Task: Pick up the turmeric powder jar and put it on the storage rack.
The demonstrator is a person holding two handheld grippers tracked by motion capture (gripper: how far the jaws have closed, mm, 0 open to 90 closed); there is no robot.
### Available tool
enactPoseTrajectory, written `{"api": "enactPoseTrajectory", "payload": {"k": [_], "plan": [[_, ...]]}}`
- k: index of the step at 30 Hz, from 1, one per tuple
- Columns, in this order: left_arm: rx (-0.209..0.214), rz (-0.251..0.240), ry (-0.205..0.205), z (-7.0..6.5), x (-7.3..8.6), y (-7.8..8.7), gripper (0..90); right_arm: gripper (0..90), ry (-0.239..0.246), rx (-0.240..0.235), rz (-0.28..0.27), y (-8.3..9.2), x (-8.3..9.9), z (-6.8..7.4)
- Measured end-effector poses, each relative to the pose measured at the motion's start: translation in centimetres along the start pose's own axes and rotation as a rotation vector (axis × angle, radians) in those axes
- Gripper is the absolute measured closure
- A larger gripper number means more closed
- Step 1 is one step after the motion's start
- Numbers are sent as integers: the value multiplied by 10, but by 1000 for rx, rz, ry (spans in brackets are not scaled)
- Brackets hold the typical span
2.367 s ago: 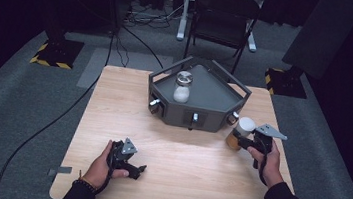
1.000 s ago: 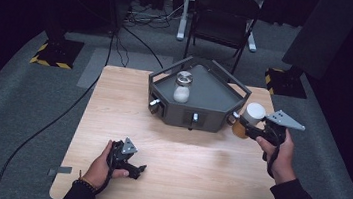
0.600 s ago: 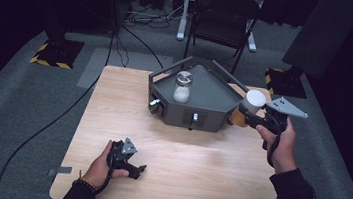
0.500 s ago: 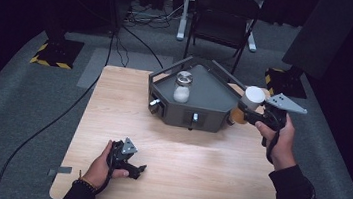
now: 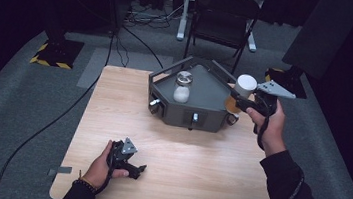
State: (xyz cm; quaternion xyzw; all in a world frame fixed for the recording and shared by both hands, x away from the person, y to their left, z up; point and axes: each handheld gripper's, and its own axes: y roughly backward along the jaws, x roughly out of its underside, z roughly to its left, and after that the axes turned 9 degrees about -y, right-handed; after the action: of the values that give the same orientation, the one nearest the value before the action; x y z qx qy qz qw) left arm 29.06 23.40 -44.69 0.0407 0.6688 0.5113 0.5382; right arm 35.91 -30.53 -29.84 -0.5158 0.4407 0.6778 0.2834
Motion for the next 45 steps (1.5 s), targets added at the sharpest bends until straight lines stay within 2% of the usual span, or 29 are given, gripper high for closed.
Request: {"api": "enactPoseTrajectory", "payload": {"k": [6, 18, 25, 31, 45], "plan": [[0, 0, 0, 0, 0, 0, 0, 345, 7, -6, -10, -14, -3, 3], [0, 0, 1, 0, 0, 0, 0, 345, 9, -8, 8, -39, -3, 8], [0, 0, 2, 0, 0, 0, 0, 345, -17, 0, 16, -53, 2, 8], [0, 0, 2, 0, 0, 0, 0, 345, -21, 4, 27, -65, 6, 9], [0, -1, 3, 0, 0, 0, 0, 343, -44, 5, 26, -74, 16, 11]]}}
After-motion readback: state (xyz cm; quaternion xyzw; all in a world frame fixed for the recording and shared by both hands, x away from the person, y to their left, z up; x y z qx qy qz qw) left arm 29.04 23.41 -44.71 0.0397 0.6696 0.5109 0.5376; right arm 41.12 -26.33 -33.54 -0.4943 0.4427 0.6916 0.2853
